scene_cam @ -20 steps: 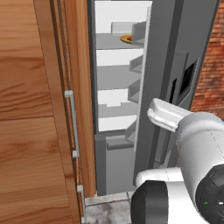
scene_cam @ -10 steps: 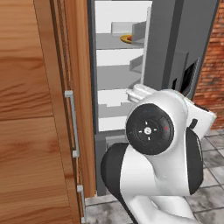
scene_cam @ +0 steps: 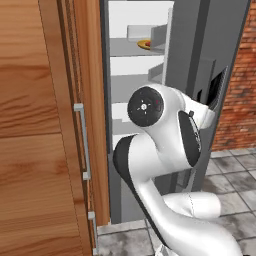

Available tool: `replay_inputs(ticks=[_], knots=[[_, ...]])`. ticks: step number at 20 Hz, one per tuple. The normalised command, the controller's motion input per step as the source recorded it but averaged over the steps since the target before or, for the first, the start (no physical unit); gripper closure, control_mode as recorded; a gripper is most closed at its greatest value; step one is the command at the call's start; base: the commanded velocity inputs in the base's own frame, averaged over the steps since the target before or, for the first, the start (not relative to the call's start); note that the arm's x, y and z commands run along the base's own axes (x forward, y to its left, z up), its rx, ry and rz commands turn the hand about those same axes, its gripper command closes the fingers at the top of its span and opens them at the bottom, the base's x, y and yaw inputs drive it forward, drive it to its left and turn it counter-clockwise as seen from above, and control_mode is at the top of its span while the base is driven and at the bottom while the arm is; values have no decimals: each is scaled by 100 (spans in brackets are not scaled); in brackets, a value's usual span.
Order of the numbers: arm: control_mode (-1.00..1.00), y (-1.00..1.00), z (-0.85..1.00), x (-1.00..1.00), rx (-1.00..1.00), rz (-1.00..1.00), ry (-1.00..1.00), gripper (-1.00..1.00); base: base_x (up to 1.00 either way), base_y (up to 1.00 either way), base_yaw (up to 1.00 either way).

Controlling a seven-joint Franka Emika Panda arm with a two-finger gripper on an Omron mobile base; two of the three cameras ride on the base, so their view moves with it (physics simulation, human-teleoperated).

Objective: Retrieve the steak from the fridge and place it on the saucepan with marinade on the stove.

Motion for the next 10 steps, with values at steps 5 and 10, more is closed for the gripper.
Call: replay_inputs(ticks=[5,10], knots=[[-100,0,-44,100,-1,0,1,-100,0,0,0],[-100,-2,-36,100,0,0,1,-100,0,0,0]])
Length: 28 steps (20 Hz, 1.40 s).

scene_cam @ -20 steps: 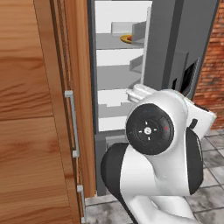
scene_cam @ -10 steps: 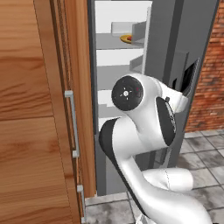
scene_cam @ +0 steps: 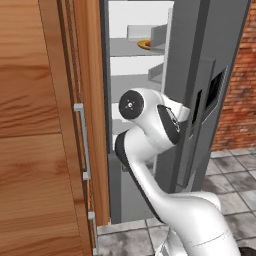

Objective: Retrieve the steak from the fridge and place it on the saucepan with marinade on the stove.

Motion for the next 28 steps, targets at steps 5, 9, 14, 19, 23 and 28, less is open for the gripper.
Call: replay_inputs(ticks=[5,9,14,19,23,28], knots=[[-100,-43,-22,63,-1,-2,7,-100,0,0,0],[-100,-93,-29,3,-3,-19,19,-100,0,0,0],[-100,-100,-43,-16,-4,-32,31,-100,0,0,0],[-100,-100,-52,-42,-3,-37,32,-100,0,0,0],[-100,-100,-67,-59,-4,-35,25,-100,0,0,0],[-100,-100,-82,-77,-6,-30,17,-100,0,0,0]])
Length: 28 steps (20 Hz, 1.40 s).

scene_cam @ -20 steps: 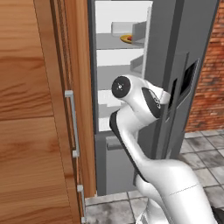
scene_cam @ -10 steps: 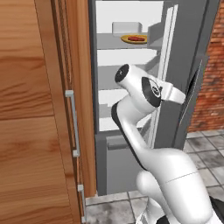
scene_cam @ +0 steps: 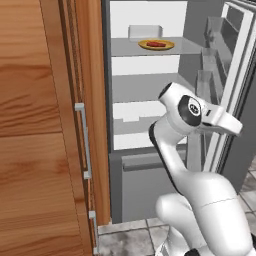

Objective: Retrieve the steak from the fridge and place it on the saucepan with marinade on the stove.

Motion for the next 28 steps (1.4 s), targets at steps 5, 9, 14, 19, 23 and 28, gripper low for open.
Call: replay_inputs(ticks=[5,9,14,19,23,28], knots=[[-100,-100,-79,-72,-7,-26,18,-100,0,0,0],[-100,-100,-27,-29,-2,-18,23,-100,0,0,0],[-100,-40,46,-4,1,2,6,-100,0,0,0],[-100,45,64,-6,0,20,1,-100,0,0,0],[-100,100,57,0,0,32,1,-100,0,0,0],[-100,88,44,0,7,51,1,-100,0,0,0]])
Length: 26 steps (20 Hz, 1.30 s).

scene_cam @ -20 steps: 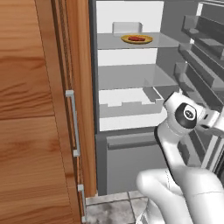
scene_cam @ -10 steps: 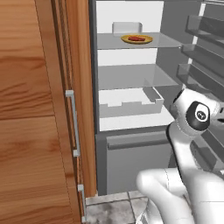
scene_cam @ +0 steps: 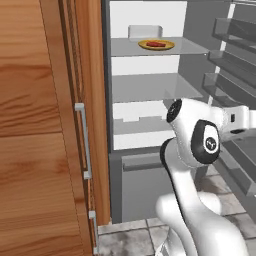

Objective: Retrieve the steak from the fridge and place it on the saucepan with marinade on the stove.

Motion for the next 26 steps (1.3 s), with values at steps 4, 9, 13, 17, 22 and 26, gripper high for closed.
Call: replay_inputs(ticks=[4,9,13,17,22,26], knots=[[-100,34,6,0,29,66,-8,-100,0,0,0],[-100,3,0,1,40,67,-18,-100,0,0,0],[-100,4,0,4,31,61,-27,-100,0,0,0],[-100,-8,0,0,8,12,-9,-100,0,0,0],[100,0,2,16,0,0,2,-100,31,9,0],[100,0,0,0,0,0,0,-100,53,35,0]])
